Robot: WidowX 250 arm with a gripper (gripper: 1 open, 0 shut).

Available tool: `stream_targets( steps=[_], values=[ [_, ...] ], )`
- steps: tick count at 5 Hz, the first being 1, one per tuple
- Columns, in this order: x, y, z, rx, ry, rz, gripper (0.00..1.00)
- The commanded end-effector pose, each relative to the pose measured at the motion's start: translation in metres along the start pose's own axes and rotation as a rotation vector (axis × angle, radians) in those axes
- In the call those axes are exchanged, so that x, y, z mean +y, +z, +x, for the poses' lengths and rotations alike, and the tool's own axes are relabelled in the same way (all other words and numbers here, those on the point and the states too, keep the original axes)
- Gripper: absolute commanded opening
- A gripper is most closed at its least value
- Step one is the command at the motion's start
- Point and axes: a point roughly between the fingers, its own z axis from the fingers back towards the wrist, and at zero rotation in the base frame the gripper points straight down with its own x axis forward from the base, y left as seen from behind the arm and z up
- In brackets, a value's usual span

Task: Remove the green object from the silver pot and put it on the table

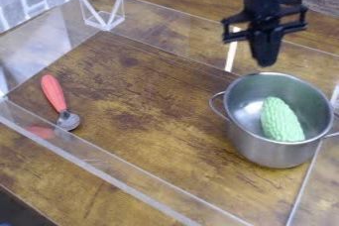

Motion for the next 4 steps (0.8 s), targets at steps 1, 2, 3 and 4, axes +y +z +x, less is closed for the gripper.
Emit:
stream_targets(
  steps=[1,2,3,4],
  values=[
    [-0.019,0.007,-0.011,-0.027,-0.054,-0.023,0.00],
    [-0.022,-0.009,-0.017,-0.012,-0.073,0.006,0.00],
    [-0.023,-0.025,-0.018,0.005,-0.104,0.036,0.00],
    [-0.025,-0.037,-0.015,0.025,-0.131,0.049,0.00]
  ],
)
